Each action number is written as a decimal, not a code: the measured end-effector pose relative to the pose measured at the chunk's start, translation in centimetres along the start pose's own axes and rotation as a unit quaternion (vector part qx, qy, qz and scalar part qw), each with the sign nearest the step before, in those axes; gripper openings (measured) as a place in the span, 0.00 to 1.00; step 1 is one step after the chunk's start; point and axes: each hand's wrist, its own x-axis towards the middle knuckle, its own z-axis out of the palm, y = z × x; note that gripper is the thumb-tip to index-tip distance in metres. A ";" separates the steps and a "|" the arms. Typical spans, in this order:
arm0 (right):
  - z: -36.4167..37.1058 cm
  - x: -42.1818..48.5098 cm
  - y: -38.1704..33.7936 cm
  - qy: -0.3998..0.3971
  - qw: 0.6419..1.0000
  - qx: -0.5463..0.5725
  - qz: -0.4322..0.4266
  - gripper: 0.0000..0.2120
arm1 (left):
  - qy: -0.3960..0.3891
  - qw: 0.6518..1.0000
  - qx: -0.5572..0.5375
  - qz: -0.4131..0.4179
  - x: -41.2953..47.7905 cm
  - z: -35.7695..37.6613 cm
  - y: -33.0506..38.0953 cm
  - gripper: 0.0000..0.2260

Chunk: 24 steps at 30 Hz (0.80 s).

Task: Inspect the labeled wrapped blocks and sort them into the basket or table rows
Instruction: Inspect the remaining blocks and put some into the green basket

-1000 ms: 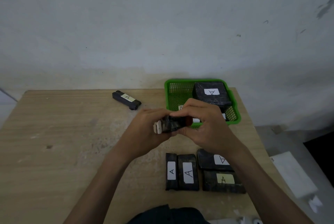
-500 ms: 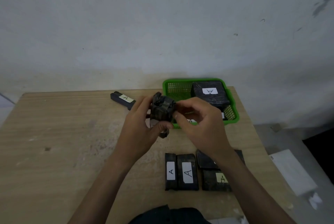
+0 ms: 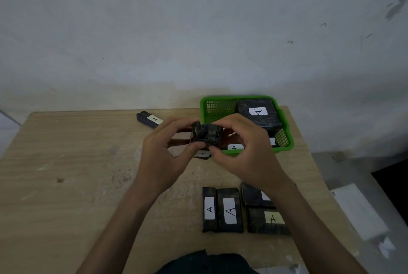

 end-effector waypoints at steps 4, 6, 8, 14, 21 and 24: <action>-0.1 0.1 0.3 -0.008 0.999 -0.033 -0.027 0.15 | -0.003 1.000 0.014 0.025 -0.1 0.1 0.1 0.15; -0.1 0.1 0.6 -0.003 0.998 -0.057 -0.036 0.15 | 0.004 0.999 0.026 0.031 -0.2 0.4 -0.1 0.15; 0.0 0.1 0.7 0.010 0.997 -0.072 -0.039 0.14 | 0.019 0.999 0.034 0.034 -0.2 0.8 -0.3 0.14; 0.4 0.0 0.6 0.042 0.996 -0.069 -0.034 0.09 | 0.067 0.993 0.084 0.056 -0.3 1.5 -0.6 0.11; -0.2 0.3 1.0 0.012 0.997 -0.063 -0.041 0.10 | 0.095 0.991 0.069 0.059 -0.9 2.1 -0.7 0.06; -0.2 0.3 1.0 0.014 0.997 -0.064 -0.032 0.09 | 0.077 0.997 0.028 0.010 -0.7 2.3 -0.7 0.06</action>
